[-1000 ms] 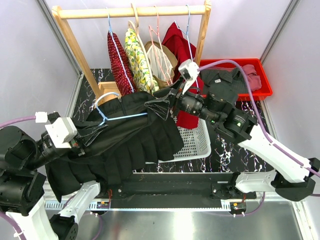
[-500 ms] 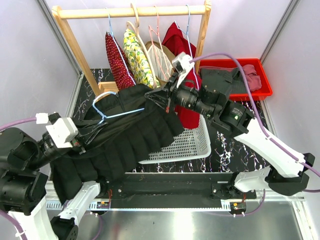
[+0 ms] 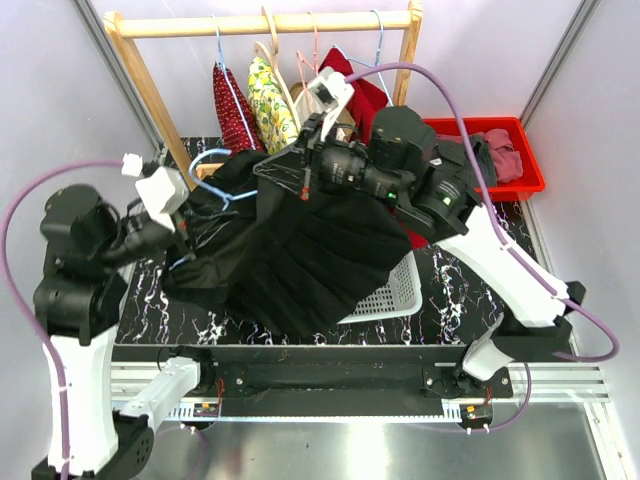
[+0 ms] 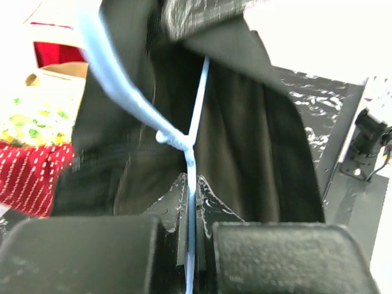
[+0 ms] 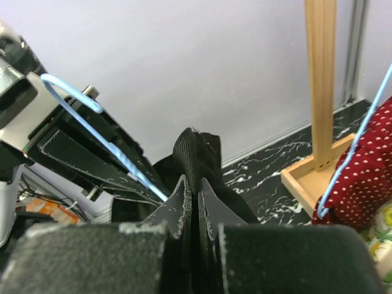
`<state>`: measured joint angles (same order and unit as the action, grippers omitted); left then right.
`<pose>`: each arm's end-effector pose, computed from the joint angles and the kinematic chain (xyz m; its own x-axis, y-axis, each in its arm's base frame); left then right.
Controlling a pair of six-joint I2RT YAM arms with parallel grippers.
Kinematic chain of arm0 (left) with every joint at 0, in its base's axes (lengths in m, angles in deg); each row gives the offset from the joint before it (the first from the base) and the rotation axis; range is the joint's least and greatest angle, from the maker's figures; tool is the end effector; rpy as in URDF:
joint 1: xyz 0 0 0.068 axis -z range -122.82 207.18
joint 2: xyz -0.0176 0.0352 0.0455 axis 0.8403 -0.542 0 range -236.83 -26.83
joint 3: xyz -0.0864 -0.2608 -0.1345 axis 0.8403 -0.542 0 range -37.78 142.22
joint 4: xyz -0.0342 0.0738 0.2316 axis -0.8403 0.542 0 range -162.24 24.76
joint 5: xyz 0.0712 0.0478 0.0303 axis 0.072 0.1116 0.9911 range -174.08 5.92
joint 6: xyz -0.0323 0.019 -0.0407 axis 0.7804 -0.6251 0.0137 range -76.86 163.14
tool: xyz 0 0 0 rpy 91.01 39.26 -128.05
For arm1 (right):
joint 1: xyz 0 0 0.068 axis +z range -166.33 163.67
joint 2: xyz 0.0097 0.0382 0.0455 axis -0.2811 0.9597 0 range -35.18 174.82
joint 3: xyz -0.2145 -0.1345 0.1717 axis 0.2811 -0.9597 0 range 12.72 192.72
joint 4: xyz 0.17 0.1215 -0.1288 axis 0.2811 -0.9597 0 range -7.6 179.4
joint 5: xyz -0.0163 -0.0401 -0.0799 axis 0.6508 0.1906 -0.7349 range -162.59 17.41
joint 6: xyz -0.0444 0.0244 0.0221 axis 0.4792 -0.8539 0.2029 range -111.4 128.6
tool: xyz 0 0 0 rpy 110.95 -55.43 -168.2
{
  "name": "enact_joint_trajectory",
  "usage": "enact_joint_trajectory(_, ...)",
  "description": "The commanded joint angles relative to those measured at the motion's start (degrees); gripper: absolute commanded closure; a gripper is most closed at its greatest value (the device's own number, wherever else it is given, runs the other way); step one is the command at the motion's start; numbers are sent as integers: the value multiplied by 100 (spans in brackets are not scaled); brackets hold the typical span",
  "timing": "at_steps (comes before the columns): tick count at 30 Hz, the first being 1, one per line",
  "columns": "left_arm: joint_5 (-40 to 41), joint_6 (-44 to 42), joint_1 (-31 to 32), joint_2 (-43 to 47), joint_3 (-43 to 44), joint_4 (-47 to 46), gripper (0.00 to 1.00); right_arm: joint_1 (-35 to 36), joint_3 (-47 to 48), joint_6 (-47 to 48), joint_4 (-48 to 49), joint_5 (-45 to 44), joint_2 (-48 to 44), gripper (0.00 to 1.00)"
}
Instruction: Remove the skirt from the hanger
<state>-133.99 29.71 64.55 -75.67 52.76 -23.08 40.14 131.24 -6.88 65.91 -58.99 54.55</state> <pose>0.0474 -0.0352 0.5215 0.0687 0.1420 -0.9875 0.8420 0.5227 0.1337 0.1580 0.2545 0.5841 -0.2016 0.1654 -0.9654 -0.9191 0.3088 0.2449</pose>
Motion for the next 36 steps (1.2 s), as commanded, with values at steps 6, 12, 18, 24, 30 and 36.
enact_joint_trajectory(6, -643, 754, 194, -214, 271, -1146, 96, 303, 900, -227, -367, 459, 554, 98)
enact_joint_trajectory(12, -161, 483, 176, -73, 603, -998, 98, 303, 1164, 71, -893, 38, 493, 100)
enact_joint_trajectory(18, 1412, -379, 97, 23, 1747, -206, 100, 304, 884, 1230, -1422, -2113, -472, 100)
enact_joint_trajectory(24, 3082, -530, 97, 217, 1852, -363, 100, 303, 1207, 2348, -1220, -4058, -861, 100)
enact_joint_trajectory(30, 3383, -301, 97, 173, 1819, -382, 100, 303, 2087, 2506, -1194, -3875, -519, 100)
enact_joint_trajectory(36, 3927, -336, 97, 243, 1239, -171, 100, 303, 2167, 2691, -1150, -3892, -298, 100)
